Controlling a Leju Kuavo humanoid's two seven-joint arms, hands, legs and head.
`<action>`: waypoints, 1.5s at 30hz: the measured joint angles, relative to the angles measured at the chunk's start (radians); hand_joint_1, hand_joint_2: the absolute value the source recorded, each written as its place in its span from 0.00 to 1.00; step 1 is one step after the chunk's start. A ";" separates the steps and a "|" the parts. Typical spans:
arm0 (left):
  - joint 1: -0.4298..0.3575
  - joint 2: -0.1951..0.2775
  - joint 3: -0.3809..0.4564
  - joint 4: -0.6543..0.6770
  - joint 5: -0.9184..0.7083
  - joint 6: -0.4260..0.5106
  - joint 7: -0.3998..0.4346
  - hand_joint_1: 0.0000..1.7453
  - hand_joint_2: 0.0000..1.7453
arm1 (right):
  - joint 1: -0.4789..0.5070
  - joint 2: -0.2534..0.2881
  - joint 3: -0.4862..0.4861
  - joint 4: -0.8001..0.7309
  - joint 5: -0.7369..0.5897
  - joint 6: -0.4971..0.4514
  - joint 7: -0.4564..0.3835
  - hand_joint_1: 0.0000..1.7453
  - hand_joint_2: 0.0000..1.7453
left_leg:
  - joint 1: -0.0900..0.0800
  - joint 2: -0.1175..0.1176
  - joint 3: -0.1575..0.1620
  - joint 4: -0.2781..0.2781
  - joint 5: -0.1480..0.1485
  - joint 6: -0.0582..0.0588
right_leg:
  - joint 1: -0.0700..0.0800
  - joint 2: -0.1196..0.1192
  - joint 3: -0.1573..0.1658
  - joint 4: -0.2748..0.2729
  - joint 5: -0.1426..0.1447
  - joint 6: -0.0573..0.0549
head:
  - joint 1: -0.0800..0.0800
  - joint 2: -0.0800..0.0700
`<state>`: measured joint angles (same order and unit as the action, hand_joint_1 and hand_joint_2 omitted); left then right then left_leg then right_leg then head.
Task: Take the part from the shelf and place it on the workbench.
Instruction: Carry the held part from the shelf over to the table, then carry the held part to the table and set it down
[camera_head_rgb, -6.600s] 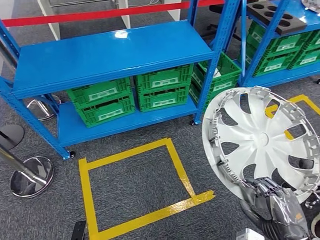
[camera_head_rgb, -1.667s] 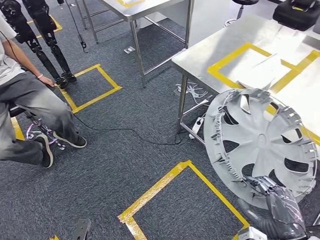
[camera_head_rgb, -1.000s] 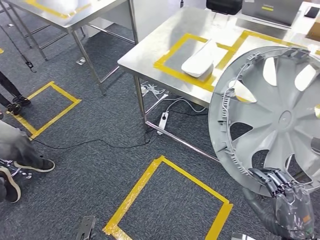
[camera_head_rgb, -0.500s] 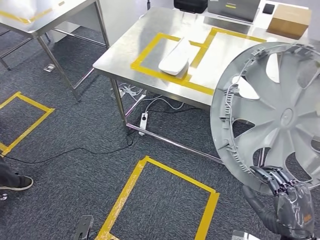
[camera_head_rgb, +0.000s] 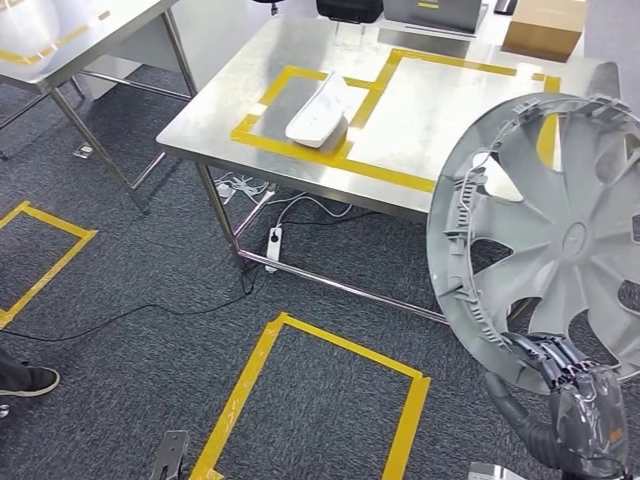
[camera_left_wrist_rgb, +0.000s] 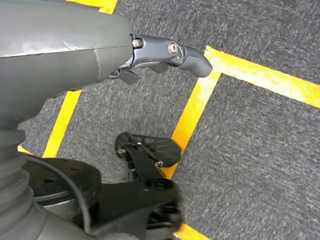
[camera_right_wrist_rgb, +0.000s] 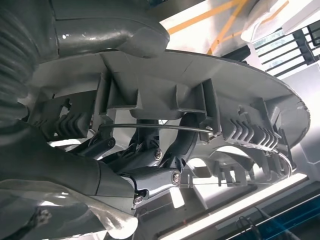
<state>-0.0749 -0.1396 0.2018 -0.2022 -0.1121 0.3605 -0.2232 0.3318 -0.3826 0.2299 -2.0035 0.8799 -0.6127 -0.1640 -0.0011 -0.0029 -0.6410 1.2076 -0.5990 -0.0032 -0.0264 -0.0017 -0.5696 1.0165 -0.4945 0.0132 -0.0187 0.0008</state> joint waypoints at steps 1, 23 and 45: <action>0.001 0.000 0.000 0.000 0.000 0.000 0.000 0.00 1.00 | 0.000 0.000 0.000 0.000 -0.001 0.000 -0.001 1.00 1.00 | 0.000 0.000 -0.028 0.062 -0.023 0.000 | 0.001 0.000 -0.001 0.000 0.000 -0.001 | 0.000 0.000; -0.002 -0.001 0.000 0.000 -0.002 0.000 -0.001 0.00 1.00 | 0.000 0.001 0.001 0.002 -0.024 0.002 -0.014 1.00 1.00 | -0.011 0.000 0.068 -0.185 0.119 0.034 | 0.005 0.000 0.001 0.014 -0.012 0.032 | 0.008 0.000; -0.007 -0.002 0.000 0.000 -0.006 -0.011 0.001 0.00 1.00 | -0.005 0.005 0.000 0.002 -0.033 0.004 -0.021 1.00 1.00 | -0.008 0.000 0.074 -0.206 0.129 0.048 | 0.008 0.002 -0.062 0.124 -0.080 0.028 | 0.007 0.000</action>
<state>-0.0822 -0.1418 0.2022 -0.2022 -0.1180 0.3493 -0.2217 0.3264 -0.3776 0.2301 -2.0010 0.8465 -0.6087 -0.1854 -0.0089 -0.0025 -0.5672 1.0014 -0.4700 0.0444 -0.0186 0.0000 -0.6318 1.1401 -0.5749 0.0415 -0.0113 0.0008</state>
